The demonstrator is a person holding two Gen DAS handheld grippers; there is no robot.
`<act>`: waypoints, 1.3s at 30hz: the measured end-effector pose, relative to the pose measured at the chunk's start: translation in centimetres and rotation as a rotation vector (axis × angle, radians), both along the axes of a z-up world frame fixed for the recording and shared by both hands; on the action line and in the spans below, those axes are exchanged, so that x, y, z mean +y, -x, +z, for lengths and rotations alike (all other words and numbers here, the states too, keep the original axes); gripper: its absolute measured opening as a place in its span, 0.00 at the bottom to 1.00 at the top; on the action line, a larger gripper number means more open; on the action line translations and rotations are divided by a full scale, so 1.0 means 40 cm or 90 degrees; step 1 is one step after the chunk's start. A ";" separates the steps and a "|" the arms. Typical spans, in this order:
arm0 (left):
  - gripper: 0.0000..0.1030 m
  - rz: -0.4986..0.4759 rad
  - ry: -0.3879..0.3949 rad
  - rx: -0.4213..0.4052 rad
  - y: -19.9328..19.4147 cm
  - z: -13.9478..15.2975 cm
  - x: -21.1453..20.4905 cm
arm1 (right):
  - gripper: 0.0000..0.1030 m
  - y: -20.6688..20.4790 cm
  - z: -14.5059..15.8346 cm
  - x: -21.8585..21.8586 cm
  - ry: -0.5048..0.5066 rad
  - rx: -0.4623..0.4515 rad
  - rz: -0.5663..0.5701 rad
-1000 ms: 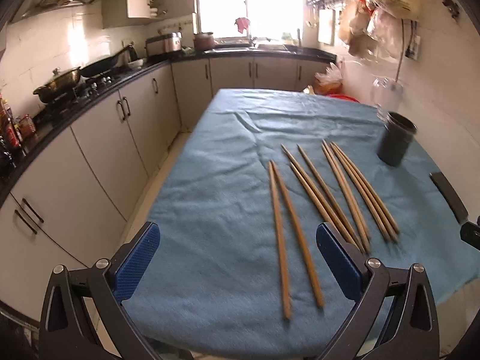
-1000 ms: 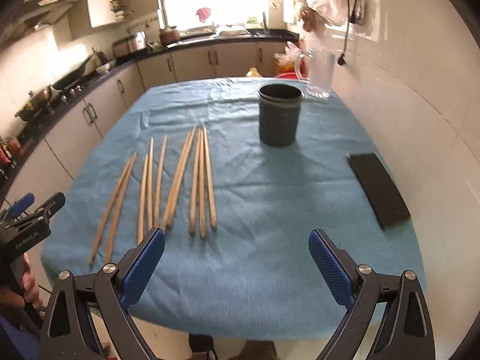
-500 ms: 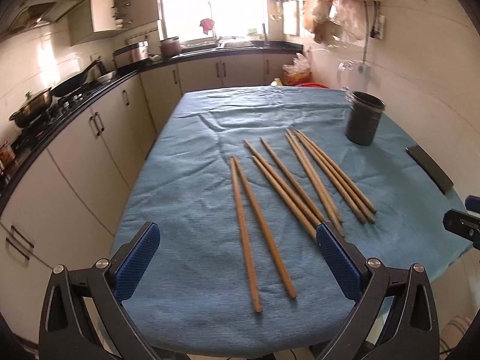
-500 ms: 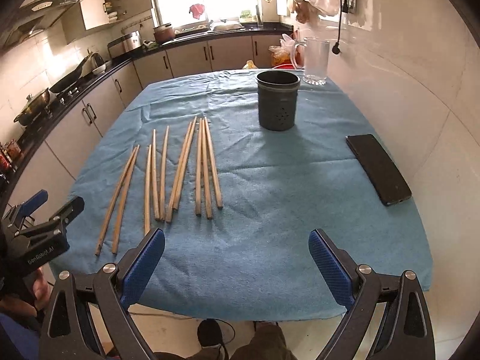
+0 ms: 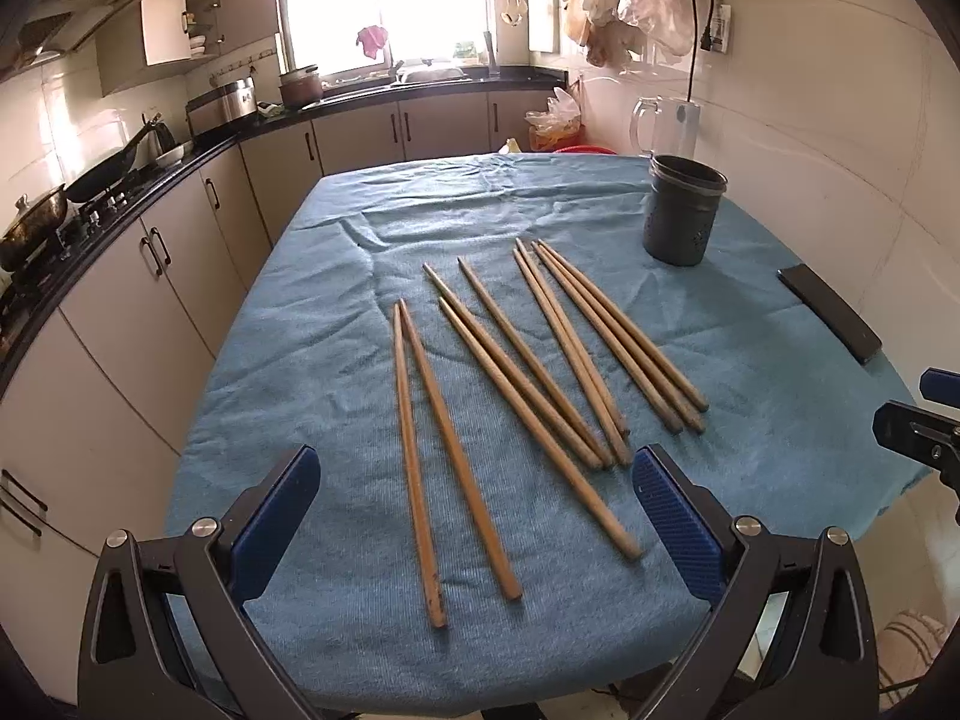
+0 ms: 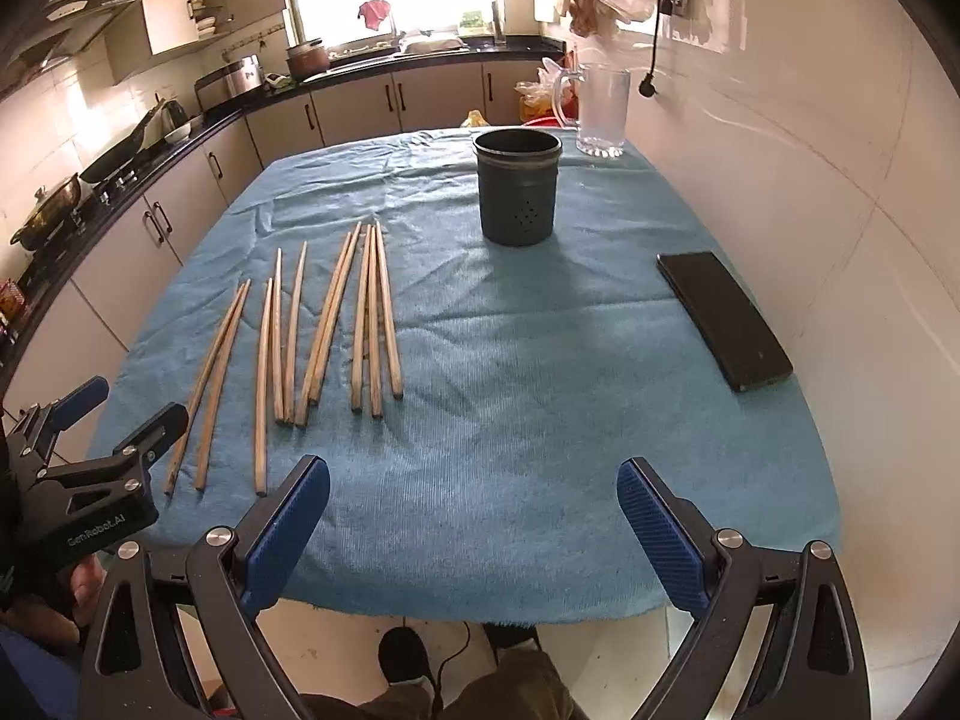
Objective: Organize utensils
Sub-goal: 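Move both grippers open toward the row of wooden chopsticks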
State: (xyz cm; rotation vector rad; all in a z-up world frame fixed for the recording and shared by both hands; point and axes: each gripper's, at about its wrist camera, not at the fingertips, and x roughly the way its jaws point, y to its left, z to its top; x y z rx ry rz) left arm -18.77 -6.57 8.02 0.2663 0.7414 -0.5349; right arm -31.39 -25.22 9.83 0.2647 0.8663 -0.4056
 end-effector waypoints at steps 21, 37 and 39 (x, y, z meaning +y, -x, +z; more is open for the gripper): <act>1.00 0.058 0.020 -0.042 0.026 0.041 0.020 | 0.96 -0.045 0.021 -0.004 0.009 -0.020 0.079; 1.00 0.076 0.015 -0.038 0.013 0.037 0.046 | 0.96 -0.066 0.017 0.010 0.000 -0.021 0.087; 1.00 0.079 0.014 -0.037 0.009 0.038 0.051 | 0.96 -0.071 0.017 0.010 -0.002 -0.021 0.087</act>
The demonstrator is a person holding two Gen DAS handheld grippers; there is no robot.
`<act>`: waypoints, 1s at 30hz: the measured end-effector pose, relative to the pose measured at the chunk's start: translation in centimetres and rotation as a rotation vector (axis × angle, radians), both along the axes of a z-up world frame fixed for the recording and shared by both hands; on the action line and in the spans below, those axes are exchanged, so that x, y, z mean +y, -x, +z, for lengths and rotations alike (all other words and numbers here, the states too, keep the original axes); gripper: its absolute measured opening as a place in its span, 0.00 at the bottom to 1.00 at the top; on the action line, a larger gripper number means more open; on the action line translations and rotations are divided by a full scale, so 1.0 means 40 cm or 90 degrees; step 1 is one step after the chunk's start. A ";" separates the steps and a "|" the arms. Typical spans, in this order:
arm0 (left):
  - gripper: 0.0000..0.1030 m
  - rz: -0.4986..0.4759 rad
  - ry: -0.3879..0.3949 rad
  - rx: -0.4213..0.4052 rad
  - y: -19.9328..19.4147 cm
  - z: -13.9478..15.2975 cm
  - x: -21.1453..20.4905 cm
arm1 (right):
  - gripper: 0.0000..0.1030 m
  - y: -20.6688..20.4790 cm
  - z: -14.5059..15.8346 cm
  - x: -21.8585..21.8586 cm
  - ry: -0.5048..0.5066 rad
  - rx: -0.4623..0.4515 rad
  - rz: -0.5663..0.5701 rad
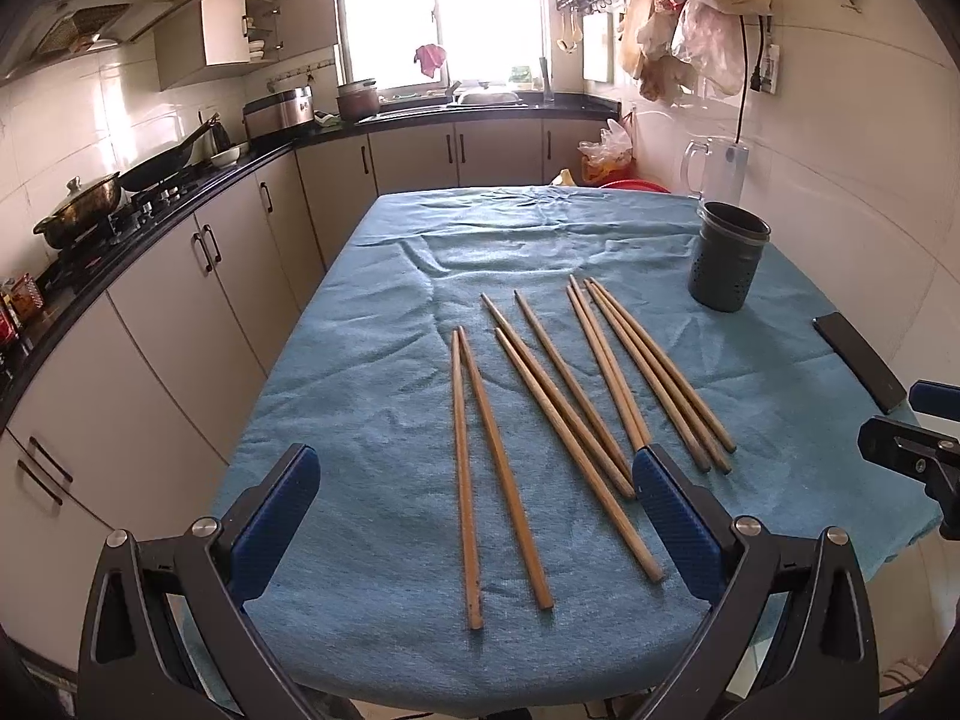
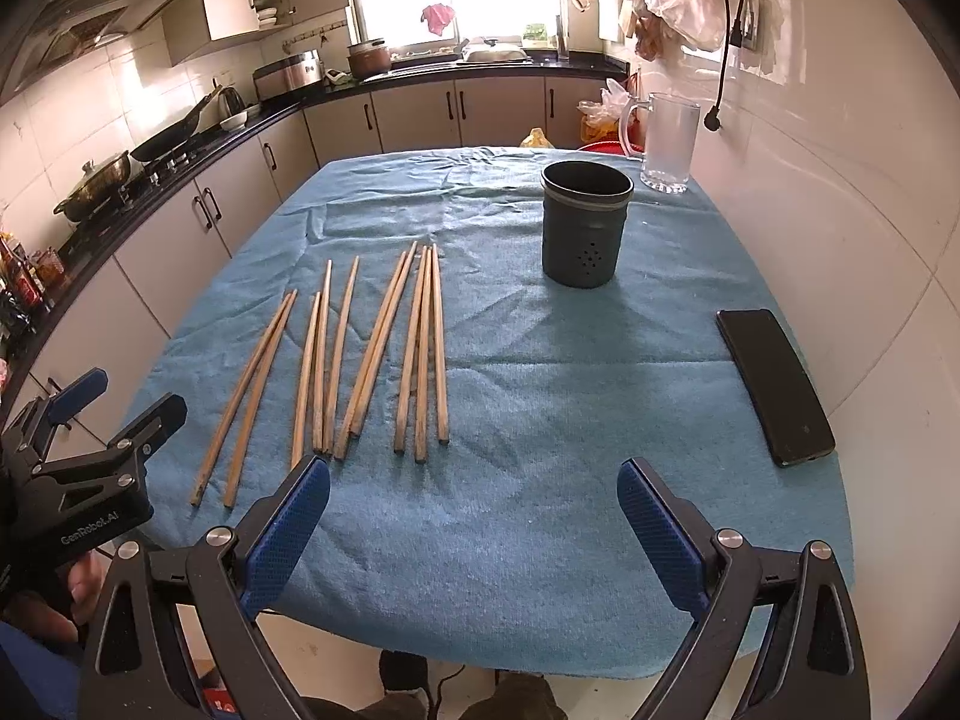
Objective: Organize utensils
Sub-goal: 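Move both grippers open toward the row of wooden chopsticks, then close the left gripper on one chopstick while the right gripper closes on another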
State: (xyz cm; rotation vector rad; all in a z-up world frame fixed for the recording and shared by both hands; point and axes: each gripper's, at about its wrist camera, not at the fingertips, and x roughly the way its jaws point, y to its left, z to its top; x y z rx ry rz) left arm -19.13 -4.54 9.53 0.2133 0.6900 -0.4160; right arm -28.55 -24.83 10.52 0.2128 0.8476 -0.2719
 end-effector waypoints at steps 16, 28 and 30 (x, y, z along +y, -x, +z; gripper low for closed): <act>1.00 0.039 -0.001 0.041 -0.075 -0.016 0.010 | 0.96 -0.065 -0.014 -0.012 -0.023 0.015 0.026; 0.97 0.135 0.060 0.287 -0.280 -0.101 0.076 | 0.76 -0.251 -0.040 -0.094 -0.090 0.087 0.076; 0.89 0.138 0.055 0.300 -0.301 -0.108 0.070 | 0.69 -0.282 -0.045 -0.102 -0.100 0.098 0.086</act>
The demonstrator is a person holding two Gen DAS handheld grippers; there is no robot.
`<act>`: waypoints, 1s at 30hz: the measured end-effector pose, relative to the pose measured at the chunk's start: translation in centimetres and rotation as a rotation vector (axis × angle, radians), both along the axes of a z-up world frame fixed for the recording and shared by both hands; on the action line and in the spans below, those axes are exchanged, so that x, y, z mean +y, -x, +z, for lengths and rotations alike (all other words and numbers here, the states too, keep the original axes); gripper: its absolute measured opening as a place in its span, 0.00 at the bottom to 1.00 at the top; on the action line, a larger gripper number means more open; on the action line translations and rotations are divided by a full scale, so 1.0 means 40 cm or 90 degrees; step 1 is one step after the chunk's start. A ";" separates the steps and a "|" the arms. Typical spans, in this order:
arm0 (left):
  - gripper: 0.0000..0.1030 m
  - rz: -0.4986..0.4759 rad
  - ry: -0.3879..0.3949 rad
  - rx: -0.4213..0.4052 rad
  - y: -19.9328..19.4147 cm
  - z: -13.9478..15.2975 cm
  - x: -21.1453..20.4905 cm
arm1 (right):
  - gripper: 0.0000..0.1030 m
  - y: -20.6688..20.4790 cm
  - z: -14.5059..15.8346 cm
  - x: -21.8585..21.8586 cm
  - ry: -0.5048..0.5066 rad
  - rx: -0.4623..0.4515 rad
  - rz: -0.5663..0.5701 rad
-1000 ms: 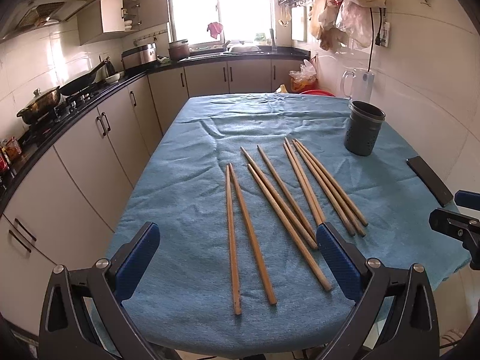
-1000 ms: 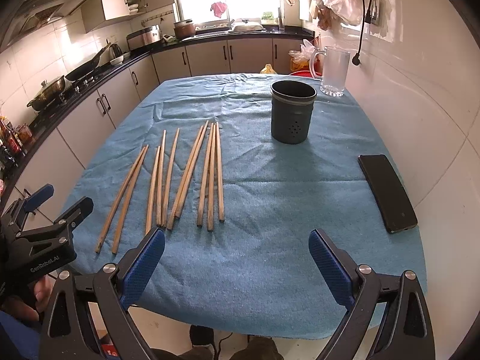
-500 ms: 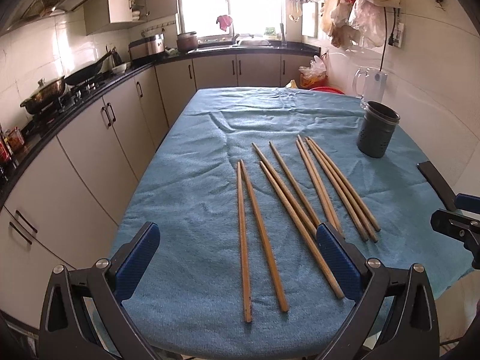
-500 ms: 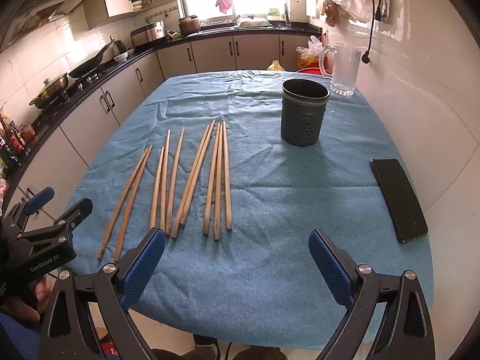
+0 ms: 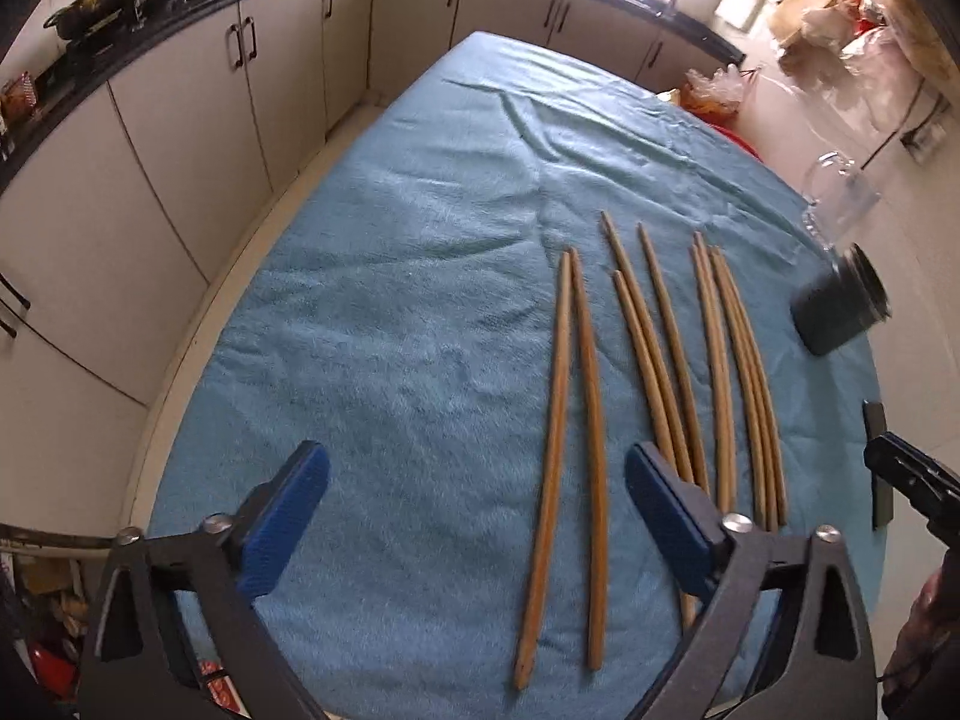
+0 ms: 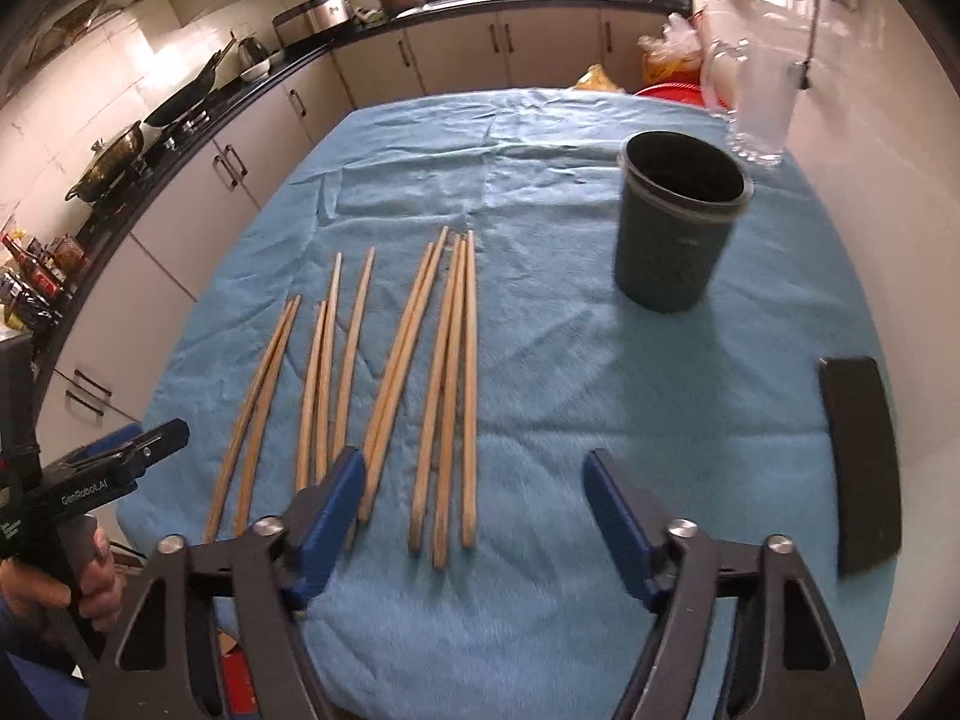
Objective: Organize utensils
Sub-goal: 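Close the left gripper on one chopstick while the right gripper closes on another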
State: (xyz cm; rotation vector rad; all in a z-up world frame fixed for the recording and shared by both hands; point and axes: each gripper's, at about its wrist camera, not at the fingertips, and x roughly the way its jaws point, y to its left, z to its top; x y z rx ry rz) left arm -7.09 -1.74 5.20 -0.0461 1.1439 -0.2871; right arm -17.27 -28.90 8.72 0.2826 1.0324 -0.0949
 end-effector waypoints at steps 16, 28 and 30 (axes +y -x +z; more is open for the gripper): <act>0.32 -0.086 -0.022 0.056 -0.076 -0.074 -0.106 | 0.52 -0.228 -0.064 -0.078 -0.065 0.103 -0.001; 0.28 -0.100 -0.052 0.044 -0.134 -0.084 -0.136 | 0.25 -0.363 -0.135 -0.090 -0.063 0.173 -0.005; 0.28 -0.098 -0.047 0.047 -0.147 -0.084 -0.135 | 0.25 -0.375 -0.143 -0.090 -0.058 0.178 -0.004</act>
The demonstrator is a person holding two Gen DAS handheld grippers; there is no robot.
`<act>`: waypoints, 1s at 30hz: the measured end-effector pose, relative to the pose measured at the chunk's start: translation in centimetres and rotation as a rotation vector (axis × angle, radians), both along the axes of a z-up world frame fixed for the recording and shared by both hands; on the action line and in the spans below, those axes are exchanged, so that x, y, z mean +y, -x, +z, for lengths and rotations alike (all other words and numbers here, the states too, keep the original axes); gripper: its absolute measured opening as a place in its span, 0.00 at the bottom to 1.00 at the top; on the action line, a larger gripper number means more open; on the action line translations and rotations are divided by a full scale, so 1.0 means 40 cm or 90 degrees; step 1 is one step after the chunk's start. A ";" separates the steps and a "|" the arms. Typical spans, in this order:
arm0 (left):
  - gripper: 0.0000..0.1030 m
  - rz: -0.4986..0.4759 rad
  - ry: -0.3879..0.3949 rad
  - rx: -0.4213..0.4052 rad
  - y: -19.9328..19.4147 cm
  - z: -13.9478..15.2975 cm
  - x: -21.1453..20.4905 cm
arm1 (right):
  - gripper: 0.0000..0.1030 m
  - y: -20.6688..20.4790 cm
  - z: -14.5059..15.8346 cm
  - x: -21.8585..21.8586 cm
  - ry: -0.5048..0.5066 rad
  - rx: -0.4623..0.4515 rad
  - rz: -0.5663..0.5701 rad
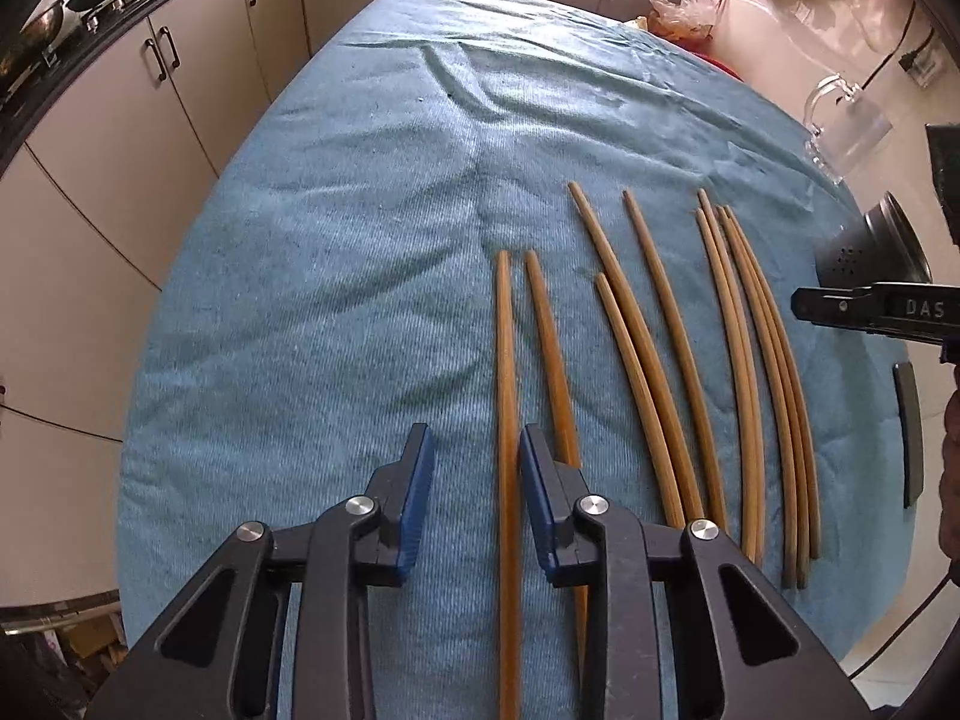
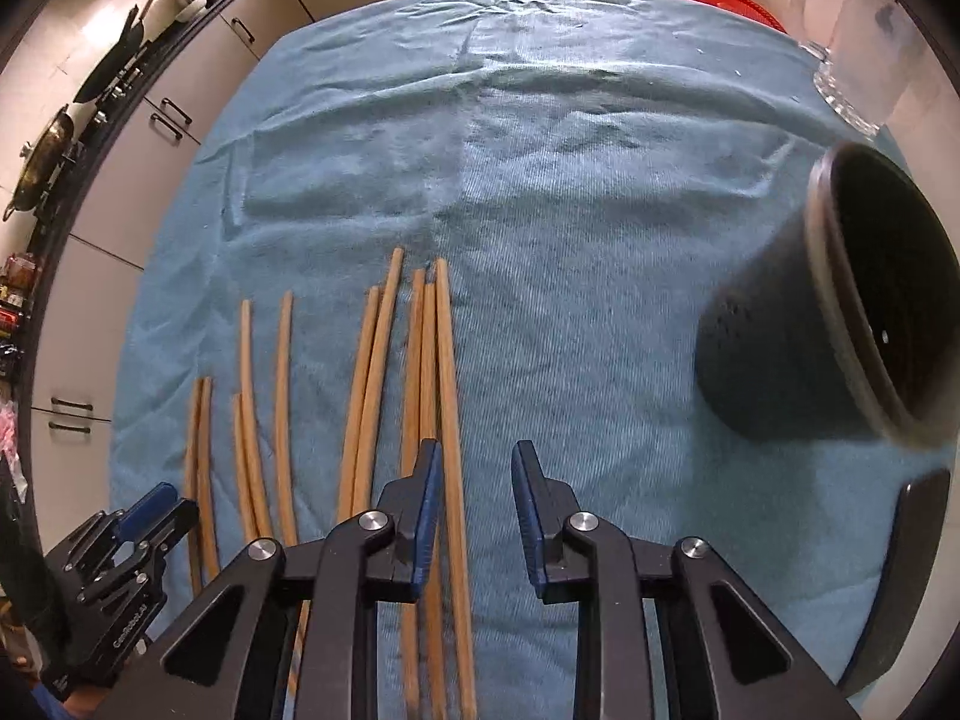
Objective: Organize utensils
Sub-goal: 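Close the left gripper on one chopstick while the right gripper closes on another, then lift the held chopsticks upright with both grippers and carry them toward the black cup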
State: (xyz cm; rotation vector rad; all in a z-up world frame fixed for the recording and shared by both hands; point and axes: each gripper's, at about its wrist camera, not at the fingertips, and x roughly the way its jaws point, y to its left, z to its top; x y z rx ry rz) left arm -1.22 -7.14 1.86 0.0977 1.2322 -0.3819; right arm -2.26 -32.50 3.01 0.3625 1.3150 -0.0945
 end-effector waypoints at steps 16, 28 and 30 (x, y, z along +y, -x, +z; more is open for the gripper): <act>0.08 -0.003 -0.011 0.013 -0.080 -0.003 -0.007 | 0.19 -0.086 -0.046 0.016 0.017 0.046 0.029; 0.06 0.006 0.080 -0.041 -0.067 0.085 0.024 | 0.07 -0.047 0.043 0.046 0.000 -0.062 0.027; 0.06 0.005 0.087 -0.065 -0.053 0.115 0.028 | 0.07 -0.021 0.076 0.047 -0.010 -0.096 0.019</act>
